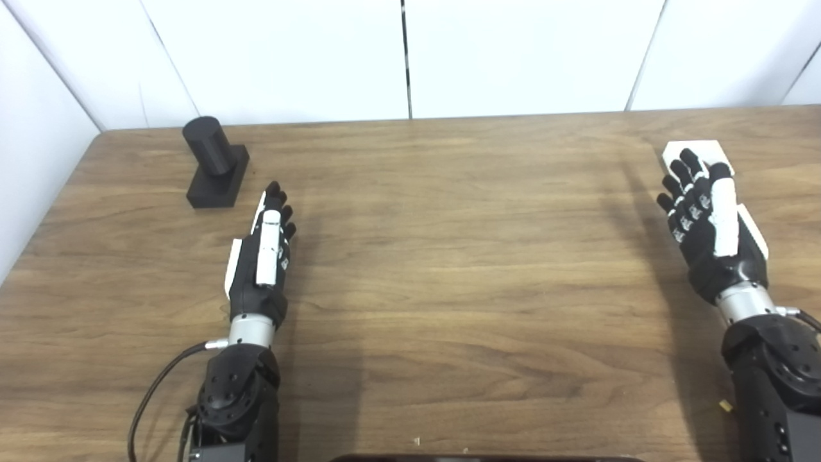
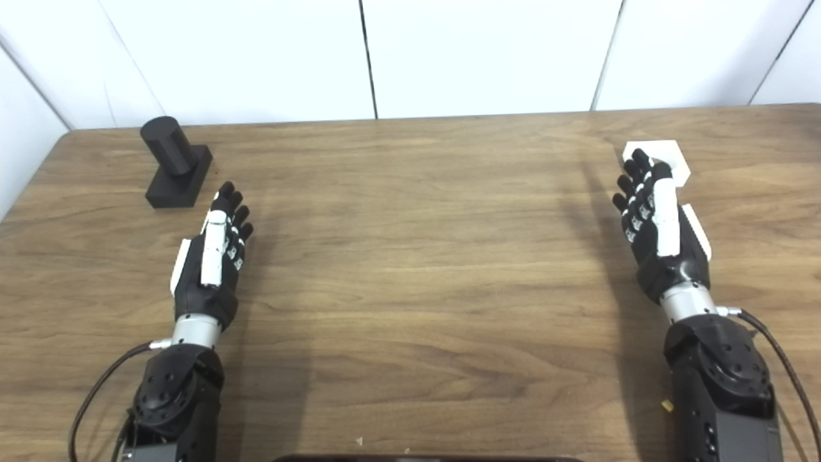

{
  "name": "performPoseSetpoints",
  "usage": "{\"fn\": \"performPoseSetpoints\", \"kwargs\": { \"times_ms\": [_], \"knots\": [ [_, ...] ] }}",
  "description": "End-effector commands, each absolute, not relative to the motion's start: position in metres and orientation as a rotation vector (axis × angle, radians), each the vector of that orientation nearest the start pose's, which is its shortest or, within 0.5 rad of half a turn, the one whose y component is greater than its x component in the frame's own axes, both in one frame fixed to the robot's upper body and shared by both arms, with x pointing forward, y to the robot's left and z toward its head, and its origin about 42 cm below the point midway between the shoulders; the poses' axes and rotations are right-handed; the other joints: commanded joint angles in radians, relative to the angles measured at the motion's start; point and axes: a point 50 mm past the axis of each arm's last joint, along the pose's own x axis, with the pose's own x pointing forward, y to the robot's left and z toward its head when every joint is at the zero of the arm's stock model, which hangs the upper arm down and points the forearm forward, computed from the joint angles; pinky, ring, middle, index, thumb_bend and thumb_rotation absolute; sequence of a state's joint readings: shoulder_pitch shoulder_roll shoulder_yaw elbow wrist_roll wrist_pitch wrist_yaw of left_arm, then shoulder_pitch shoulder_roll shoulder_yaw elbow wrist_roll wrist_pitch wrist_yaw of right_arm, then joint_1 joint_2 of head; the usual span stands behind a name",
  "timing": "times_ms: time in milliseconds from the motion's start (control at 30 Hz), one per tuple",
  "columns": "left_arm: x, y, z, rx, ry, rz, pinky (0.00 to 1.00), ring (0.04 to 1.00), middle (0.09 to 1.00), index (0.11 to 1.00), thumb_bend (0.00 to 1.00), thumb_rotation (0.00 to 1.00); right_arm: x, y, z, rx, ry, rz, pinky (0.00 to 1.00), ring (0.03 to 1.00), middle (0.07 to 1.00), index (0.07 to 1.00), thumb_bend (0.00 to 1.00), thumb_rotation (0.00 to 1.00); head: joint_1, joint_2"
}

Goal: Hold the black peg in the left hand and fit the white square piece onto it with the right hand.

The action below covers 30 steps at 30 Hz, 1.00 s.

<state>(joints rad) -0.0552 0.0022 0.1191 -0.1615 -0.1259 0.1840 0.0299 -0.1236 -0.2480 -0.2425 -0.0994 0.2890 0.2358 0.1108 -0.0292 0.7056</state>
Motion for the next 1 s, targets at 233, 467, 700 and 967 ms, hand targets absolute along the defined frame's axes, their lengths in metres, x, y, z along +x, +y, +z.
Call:
{"fn": "performPoseSetpoints", "kwargs": {
  "times_ms": [233,467,700,967],
  "knots": [
    [0.302,0.237,0.163,-0.120,-0.108,0.106,1.00,1.000,1.000,1.000,0.52,0.85,0.327,-0.334,0.190,0.074,-0.130,-0.039,1.00,1.000,1.000,1.000,0.51,1.00,0.004,-0.003],
    [0.302,0.235,0.169,-0.122,-0.114,0.122,1.00,1.000,1.000,1.000,0.58,0.79,0.329,-0.334,0.189,0.071,-0.131,-0.029,1.00,1.000,1.000,1.000,0.51,1.00,0.005,-0.009],
    [0.304,0.235,0.188,0.179,-0.200,0.158,1.00,1.000,1.000,1.000,0.52,0.74,0.330,-0.335,0.188,0.069,-0.130,-0.028,1.00,1.000,1.000,1.000,0.51,1.00,0.019,-0.015],
    [0.313,0.238,0.191,0.702,-0.092,0.423,0.99,1.000,1.000,1.000,0.58,0.75,0.330,-0.336,0.189,0.038,-0.124,-0.036,1.00,1.000,1.000,1.000,0.53,1.00,0.022,-0.015]
  ]
}}
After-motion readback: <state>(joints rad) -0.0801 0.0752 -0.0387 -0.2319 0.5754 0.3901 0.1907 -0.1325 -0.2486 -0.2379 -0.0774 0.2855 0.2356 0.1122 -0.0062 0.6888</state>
